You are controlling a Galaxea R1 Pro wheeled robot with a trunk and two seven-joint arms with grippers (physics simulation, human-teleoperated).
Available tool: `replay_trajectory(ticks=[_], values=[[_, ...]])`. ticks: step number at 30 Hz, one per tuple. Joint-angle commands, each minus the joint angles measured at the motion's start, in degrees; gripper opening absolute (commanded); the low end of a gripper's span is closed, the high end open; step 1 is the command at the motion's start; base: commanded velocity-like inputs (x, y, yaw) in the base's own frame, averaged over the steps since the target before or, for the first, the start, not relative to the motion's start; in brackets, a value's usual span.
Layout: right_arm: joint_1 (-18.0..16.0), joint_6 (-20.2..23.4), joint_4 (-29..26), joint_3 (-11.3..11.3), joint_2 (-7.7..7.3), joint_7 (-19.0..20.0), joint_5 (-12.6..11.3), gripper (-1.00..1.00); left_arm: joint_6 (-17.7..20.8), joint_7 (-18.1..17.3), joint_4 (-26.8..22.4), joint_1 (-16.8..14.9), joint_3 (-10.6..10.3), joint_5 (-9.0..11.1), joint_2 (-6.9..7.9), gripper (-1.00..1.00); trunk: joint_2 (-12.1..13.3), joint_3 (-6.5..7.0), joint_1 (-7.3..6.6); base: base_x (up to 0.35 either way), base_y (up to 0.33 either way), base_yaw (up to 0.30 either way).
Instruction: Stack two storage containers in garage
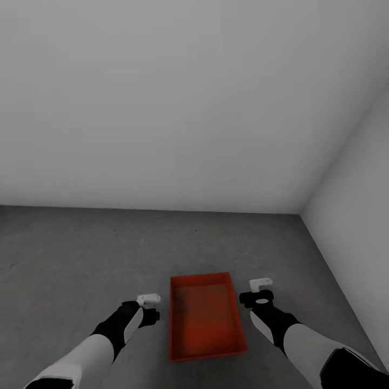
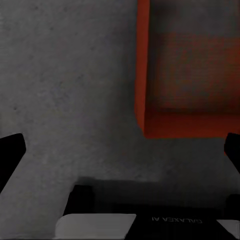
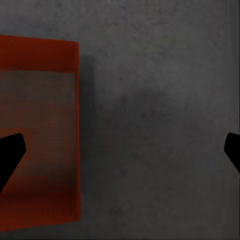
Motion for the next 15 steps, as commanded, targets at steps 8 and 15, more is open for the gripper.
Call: replay_trajectory(ticks=[8, 15], values=[[5.63, -0.17, 0.01, 0.53, -0.01, -0.27, 0.0, 1.0, -8.23, 0.38, 14.32, -0.03, -0.01, 0.89, 3.14, 1.0, 3.2, 1.41, -1.76, 0.0, 0.0, 0.0], [9.74, -0.19, 0.01, 0.54, 0.0, -0.26, -0.06, 1.0, -10.45, -0.8, 18.96, -0.02, 0.01, 1.17, 4.92, 1.0, 6.0, 2.67, -3.3, 0.0, 0.0, 0.0]])
